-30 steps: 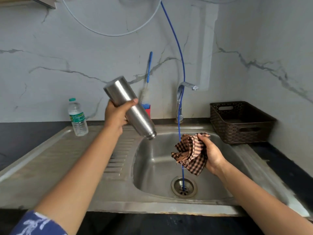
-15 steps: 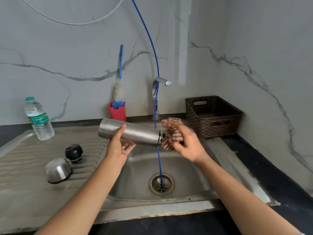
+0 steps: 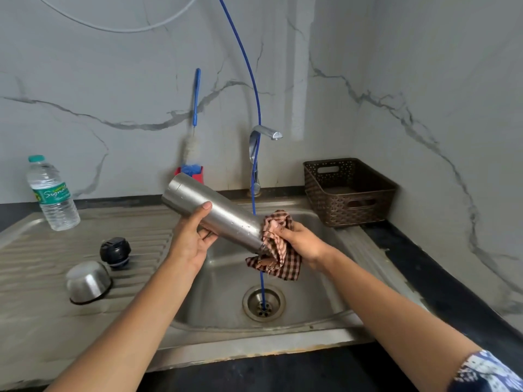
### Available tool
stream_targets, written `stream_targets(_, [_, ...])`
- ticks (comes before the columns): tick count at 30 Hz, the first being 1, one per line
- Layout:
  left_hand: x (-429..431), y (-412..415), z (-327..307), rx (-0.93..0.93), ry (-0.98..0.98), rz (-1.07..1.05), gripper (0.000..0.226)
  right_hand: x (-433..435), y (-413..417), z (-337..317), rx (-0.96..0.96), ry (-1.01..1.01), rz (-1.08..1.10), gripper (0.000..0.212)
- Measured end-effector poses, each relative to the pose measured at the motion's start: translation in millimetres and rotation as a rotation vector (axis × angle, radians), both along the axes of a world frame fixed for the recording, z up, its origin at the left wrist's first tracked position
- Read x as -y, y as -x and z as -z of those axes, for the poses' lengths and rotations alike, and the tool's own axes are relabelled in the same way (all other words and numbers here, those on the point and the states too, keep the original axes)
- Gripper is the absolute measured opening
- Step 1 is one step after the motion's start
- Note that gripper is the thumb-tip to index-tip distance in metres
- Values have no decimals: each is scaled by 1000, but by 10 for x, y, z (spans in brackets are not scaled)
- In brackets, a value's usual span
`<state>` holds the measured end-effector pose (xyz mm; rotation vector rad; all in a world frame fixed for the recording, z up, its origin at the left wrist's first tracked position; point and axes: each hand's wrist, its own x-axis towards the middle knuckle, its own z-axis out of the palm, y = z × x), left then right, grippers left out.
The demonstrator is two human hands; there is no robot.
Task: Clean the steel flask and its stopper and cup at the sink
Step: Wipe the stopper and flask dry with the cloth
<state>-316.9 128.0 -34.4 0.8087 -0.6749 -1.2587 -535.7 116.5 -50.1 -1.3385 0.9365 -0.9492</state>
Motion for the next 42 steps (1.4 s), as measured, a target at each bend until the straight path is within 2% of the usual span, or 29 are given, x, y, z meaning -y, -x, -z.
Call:
stream_targets(1, [4,23,-7,-25,-14,-12,69,2,18,6,-47,86,25,21])
stream_targets(2, [9,40,-3,-61,-39,-31,63,-6,29,10,-172,274,71,32])
stream_targets(5, [9,68,23,-174,-137,-72,47,-10,31,58,-642,957,153,72])
stream_targets(7, [2,72,38,-198,-156,-79,44,-8,46,46,-813,1179,191,81])
stream_targets(9, [-13,70,40,-180,-148,-72,39,13,42,39,-787,1082,170,76])
stream_targets(10, [-17,64,39,-174,-139,-68,34,9,24,15,-670,895,140,66])
stream_targets(11, [-22,59,35,-177,-128,-64,29,4,15,-22,-492,665,106,52])
stream_targets(13, [-26,56,28,-190,-89,-53,28,9,-10,-119,20,158,91,31])
stream_targets(14, [-29,72,20,-192,-74,-50,32,19,-28,-152,179,-23,108,30])
stream_targets(15, [-33,93,18,-194,-69,-53,37,2,-57,-173,202,-57,132,33])
stream_targets(16, [-30,115,25,-201,-73,-64,39,-22,-82,-163,115,41,177,39])
stream_targets(19, [-43,170,17,-264,-128,-96,36,-85,-84,-39,-404,801,273,60])
stream_targets(21, [-47,180,18,-287,-159,-96,41,-12,11,35,-588,1174,231,66])
stream_targets(22, [-50,181,18,-290,-167,-89,40,15,47,52,-613,1256,226,65])
stream_targets(24, [-57,188,18,-296,-170,-70,31,-7,42,23,-534,1172,260,54])
stream_targets(26, [-60,206,18,-294,-157,-64,24,-72,-56,-58,-360,842,390,35])
stream_targets(28, [-69,229,19,-292,-134,-70,21,-47,-151,-126,-239,471,489,35])
stream_targets(29, [-68,237,27,-287,-129,-75,20,-34,-182,-157,-201,356,510,37])
stream_targets(30, [-65,243,31,-285,-133,-78,20,-45,-204,-169,-208,347,527,37])
stream_targets(31, [-59,243,40,-287,-149,-80,22,-80,-215,-156,-245,446,544,33])
stream_targets(32, [-51,237,46,-295,-168,-80,27,-132,-207,-142,-315,646,550,32])
stream_targets(34, [-36,227,51,-313,-213,-78,44,-179,-167,-80,-495,1141,422,47])
stream_targets(35, [-32,223,57,-316,-237,-73,53,-111,-109,-36,-588,1336,343,55])
stream_targets(36, [-32,222,67,-321,-257,-67,59,-38,-54,-18,-645,1435,299,59])
stream_targets(39, [-39,238,94,-359,-257,-45,63,12,1,-27,-616,1350,337,56])
stream_targets(42, [-50,275,88,-387,-203,-46,60,-111,-107,-84,-393,1042,474,38])
